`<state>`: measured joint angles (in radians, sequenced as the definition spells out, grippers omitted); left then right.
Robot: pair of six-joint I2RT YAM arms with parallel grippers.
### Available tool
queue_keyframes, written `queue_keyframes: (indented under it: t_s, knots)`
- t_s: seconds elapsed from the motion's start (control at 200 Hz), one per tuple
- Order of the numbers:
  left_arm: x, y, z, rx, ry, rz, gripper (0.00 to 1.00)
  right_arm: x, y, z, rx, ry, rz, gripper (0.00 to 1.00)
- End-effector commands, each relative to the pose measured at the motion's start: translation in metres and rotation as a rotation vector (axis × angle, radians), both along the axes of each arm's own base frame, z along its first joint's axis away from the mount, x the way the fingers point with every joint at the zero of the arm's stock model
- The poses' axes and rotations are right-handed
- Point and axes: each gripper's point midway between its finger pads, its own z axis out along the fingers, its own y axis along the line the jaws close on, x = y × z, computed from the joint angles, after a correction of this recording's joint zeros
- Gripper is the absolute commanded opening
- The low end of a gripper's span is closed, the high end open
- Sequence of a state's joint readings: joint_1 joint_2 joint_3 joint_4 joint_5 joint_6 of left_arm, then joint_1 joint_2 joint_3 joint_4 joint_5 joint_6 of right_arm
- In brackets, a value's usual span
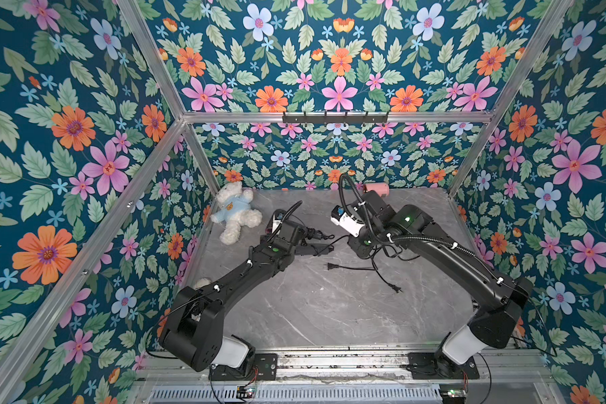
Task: Wrap the cord around the hair dryer
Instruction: Wrap the power cord around the hair dryer.
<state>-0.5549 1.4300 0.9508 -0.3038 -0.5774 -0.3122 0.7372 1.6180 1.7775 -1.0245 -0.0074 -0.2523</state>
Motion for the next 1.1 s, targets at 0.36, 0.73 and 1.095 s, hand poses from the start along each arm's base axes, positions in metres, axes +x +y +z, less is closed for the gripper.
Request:
queue_keyframes:
  t_s: [0.36,0.73,1.095]
  knots:
    - [-0.079,-0.092,-0.001,-0.164,0.207,-0.734,0.0,0.097,-0.014,-0.02,0.226,0.069,-0.077,0.0]
    - [-0.104,-0.134,0.087,-0.548,-0.08,-0.973,0.0,0.104,-0.016,-0.102,0.29,0.25,-0.143,0.0]
    - [-0.048,-0.101,0.119,-0.866,-0.278,-0.634,0.0,0.074,-0.011,-0.135,0.449,0.37,-0.169,0.0]
